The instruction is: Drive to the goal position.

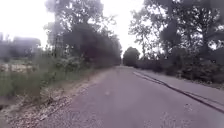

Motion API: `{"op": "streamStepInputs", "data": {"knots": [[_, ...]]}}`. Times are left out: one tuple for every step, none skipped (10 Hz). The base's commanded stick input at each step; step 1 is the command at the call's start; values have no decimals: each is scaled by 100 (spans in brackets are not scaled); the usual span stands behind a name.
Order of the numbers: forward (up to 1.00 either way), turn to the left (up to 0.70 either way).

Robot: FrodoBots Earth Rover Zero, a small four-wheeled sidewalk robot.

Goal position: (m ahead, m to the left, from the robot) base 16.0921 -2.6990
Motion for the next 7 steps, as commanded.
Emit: {"op": "streamStepInputs", "data": {"knots": [[85,0],[85,0],[85,0],[85,0],[85,0],[85,0],[85,0]]}}
